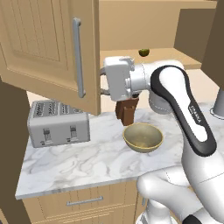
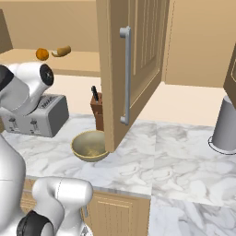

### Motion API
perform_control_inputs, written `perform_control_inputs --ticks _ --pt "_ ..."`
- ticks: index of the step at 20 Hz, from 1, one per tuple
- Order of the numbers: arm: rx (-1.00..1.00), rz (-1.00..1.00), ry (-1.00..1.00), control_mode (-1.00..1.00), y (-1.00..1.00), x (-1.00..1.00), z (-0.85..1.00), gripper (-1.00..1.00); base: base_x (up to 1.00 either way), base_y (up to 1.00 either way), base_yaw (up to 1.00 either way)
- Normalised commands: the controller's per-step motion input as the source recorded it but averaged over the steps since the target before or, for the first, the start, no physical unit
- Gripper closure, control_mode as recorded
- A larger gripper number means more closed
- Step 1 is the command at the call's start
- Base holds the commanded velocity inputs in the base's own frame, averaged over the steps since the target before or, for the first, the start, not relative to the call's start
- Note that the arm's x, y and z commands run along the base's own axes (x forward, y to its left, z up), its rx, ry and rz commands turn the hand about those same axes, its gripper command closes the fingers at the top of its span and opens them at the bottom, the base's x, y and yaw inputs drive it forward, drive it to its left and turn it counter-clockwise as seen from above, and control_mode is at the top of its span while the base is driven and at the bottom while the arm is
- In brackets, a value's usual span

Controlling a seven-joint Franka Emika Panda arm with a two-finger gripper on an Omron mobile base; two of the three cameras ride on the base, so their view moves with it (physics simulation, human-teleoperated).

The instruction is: Open the cabinet. Pick the orange and kiwi from the cabinet and place them into the bowl. Then close the cabinet.

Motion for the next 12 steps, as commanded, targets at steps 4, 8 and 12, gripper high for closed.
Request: perform_control_inputs --ticks 4,8,12 --pt "0.0 0.01 0.0 -1.0 0.14 -0.34 0.0 -1.0 0.0 0.0 0.0" --pt "0.0 0.0 0.01 -1.0 0.13 -0.2 0.0 -1.0 0.0 0.0 0.0" --pt "0.0 0.0 0.02 -1.0 0.11 -0.05 -0.04 -1.0 0.0 0.0 0.0"
